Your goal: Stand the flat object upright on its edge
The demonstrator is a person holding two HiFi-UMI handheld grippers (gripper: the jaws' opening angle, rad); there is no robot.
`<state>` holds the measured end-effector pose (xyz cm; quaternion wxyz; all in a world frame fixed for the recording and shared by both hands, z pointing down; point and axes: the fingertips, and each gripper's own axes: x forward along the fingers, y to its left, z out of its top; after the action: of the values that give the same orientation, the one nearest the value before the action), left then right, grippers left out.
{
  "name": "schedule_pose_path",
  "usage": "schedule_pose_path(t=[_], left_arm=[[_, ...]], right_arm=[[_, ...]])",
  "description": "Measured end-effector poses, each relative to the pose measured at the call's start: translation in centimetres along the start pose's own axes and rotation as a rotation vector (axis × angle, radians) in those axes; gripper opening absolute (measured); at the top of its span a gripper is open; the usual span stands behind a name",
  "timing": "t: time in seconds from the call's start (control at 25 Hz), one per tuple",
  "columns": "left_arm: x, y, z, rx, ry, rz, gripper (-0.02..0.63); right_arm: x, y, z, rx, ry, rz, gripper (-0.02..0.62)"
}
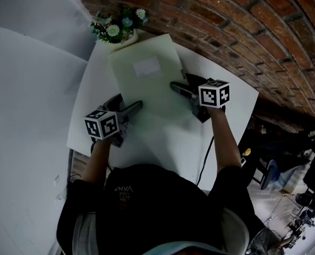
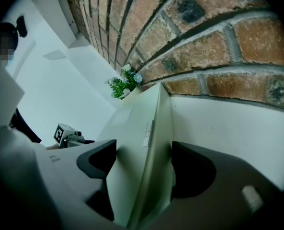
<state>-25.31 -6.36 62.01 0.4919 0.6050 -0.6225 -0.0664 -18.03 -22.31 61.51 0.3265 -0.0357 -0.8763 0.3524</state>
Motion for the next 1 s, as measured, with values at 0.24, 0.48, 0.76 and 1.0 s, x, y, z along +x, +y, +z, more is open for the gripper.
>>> schedule_pose_path(t=[0.24, 0.48, 0.76, 1.0], left_arm=[[0.0, 0.2, -0.1, 0.036, 0.046, 0.025, 0.420], [-0.5, 0.1, -0.6, 0.063, 0.080, 0.053, 0.405], [-1.2, -0.9, -0.5, 0.119, 0.089, 0.066, 0.393], [-1.7, -2.6, 0.0, 0.184, 0.091, 0.055, 0.383]], right_arm=[[-0.1, 0.2, 0.0, -0.005, -0.003, -0.022, 0.345], [-0.6, 1.0, -1.1, -0.005, 0.001, -0.040, 0.342], [-2.3, 2.5, -1.9, -0.028, -0.037, -0.071, 0.339], [-4.5, 3.7, -2.3, -0.053, -0.083, -0.105, 0.336]])
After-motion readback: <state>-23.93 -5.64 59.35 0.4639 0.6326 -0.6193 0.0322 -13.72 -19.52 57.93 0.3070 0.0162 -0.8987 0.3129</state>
